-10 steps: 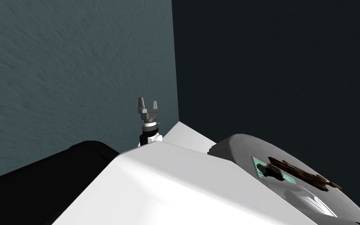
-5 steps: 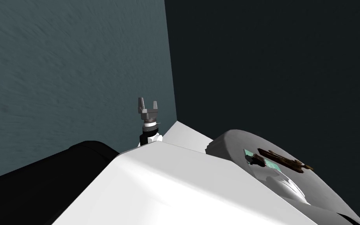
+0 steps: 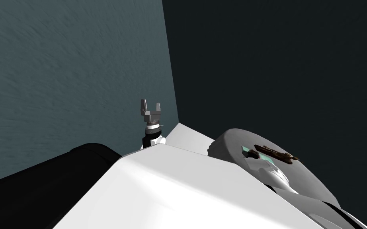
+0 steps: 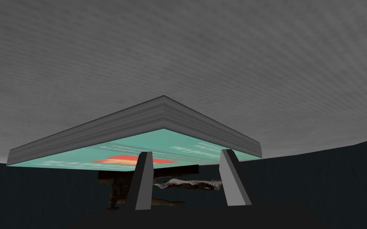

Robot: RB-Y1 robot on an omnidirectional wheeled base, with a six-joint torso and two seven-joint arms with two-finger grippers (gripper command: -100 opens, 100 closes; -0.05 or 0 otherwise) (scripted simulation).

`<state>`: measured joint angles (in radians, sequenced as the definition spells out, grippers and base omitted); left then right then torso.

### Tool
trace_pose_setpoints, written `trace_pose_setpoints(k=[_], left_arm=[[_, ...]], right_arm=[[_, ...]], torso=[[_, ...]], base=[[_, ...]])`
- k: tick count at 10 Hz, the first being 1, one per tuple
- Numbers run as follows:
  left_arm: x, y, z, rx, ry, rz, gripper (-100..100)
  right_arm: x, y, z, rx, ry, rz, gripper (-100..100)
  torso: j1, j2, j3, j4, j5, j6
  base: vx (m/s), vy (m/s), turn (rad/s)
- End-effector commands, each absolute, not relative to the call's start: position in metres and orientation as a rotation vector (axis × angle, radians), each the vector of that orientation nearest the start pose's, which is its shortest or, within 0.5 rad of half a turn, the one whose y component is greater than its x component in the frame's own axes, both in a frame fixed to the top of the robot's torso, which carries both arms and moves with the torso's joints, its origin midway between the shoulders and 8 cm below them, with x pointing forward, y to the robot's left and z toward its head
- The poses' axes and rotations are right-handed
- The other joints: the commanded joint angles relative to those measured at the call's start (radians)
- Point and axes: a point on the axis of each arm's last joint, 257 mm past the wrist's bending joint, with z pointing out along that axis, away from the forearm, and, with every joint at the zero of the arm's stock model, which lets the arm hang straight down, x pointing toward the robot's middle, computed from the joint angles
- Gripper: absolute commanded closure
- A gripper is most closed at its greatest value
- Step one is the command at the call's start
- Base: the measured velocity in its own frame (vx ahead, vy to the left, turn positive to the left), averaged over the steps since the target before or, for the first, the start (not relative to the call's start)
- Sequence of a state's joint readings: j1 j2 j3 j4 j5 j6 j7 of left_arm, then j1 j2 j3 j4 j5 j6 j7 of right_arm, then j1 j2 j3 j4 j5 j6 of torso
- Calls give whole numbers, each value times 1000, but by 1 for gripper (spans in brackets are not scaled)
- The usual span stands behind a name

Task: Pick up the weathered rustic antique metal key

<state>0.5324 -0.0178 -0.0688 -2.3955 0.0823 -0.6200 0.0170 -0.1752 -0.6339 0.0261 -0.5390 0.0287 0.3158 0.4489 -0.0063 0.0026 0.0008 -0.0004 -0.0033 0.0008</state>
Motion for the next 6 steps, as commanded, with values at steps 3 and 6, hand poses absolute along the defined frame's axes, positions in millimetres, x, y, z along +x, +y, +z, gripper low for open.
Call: trace_pose_setpoints(k=[3, 6], left_arm=[[295, 269, 84, -569, 391, -1464, 0], [295, 269, 84, -569, 391, -1464, 0]], right_arm=[[340, -639, -488, 1134, 2158, -440, 100], [359, -627, -482, 1112, 2160, -438, 100]], torso=[[0, 0, 0, 0, 0, 1], [0, 0, 0, 0, 0, 1]], base=[[-29, -29, -74], [-26, -24, -67]])
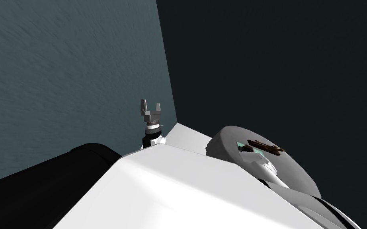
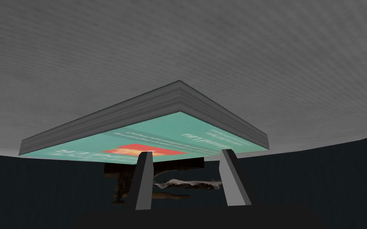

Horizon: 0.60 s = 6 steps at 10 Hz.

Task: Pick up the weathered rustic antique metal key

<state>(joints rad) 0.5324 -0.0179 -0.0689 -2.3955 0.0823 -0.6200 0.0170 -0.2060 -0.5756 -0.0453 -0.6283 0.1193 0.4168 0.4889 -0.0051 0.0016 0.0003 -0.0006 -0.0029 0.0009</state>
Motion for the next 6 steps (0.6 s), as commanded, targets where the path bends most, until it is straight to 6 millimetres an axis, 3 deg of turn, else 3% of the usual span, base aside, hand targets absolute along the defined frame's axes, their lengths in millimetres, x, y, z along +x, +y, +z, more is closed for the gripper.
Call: trace_pose_setpoints(k=[1, 2, 5, 6], left_arm=[[295, 269, 84, -569, 391, -1464, 0], [295, 269, 84, -569, 391, -1464, 0], [295, 269, 84, -569, 391, -1464, 0], [295, 269, 84, -569, 391, -1464, 0]], right_arm=[[377, -615, -474, 1091, 2160, -439, 100], [395, -603, -466, 1089, 2153, -427, 100], [394, -606, -466, 1076, 2156, -441, 100], [393, -606, -466, 1077, 2157, -443, 0]], torso=[[0, 0, 0, 0, 0, 0], [0, 1, 1, 1, 1, 0], [-1, 1, 0, 0, 0, 0], [0, 0, 0, 0, 0, 0]], base=[[-33, -26, -129], [-62, -57, -210], [-23, -26, -21], [0, 0, 0]])
